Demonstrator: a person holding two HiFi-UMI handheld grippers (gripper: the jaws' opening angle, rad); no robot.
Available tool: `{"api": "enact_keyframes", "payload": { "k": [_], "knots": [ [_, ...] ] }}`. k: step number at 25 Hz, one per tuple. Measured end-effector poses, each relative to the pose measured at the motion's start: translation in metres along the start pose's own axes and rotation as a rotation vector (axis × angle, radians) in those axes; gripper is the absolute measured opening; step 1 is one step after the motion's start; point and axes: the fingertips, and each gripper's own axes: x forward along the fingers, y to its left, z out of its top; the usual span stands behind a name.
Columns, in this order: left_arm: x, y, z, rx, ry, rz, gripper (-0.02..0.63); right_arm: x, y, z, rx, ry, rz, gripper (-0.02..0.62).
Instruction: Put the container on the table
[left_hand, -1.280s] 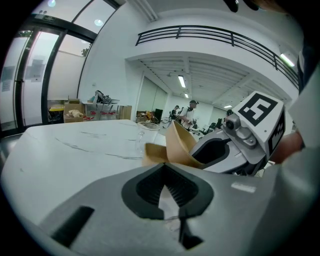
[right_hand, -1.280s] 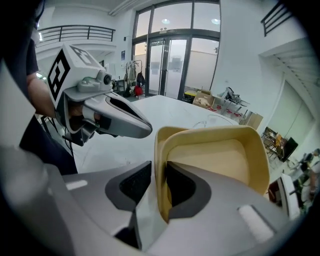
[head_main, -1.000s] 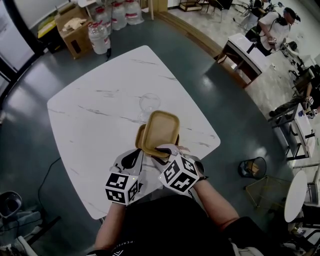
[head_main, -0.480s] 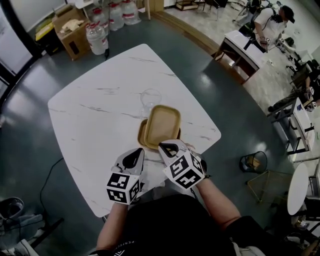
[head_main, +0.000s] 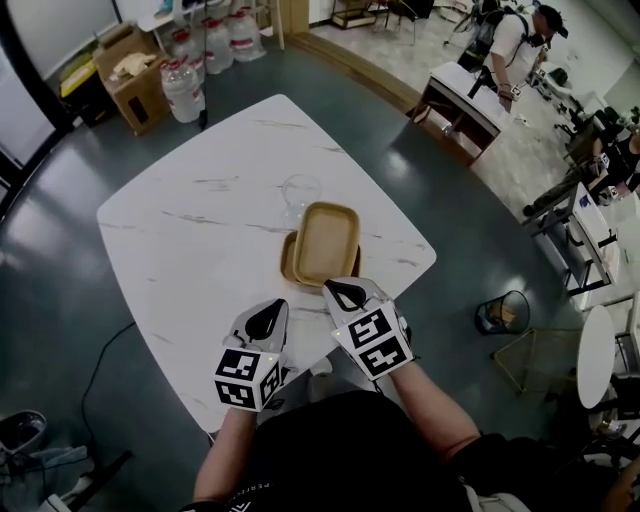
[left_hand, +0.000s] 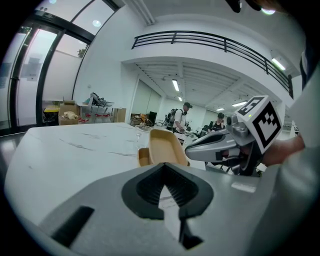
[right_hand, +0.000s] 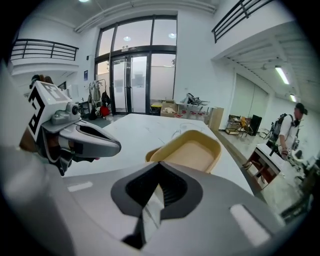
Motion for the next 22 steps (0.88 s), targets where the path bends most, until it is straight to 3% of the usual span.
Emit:
{"api": "enact_keyframes", "payload": {
  "k": [22],
  "knots": [
    [-0.051,-0.040,-0.026,0.083,0.017,-0.092,-0.005,-0.059,0.049,-0.025,0.161,-0.052,-0.077,-0.002]
  ]
}}
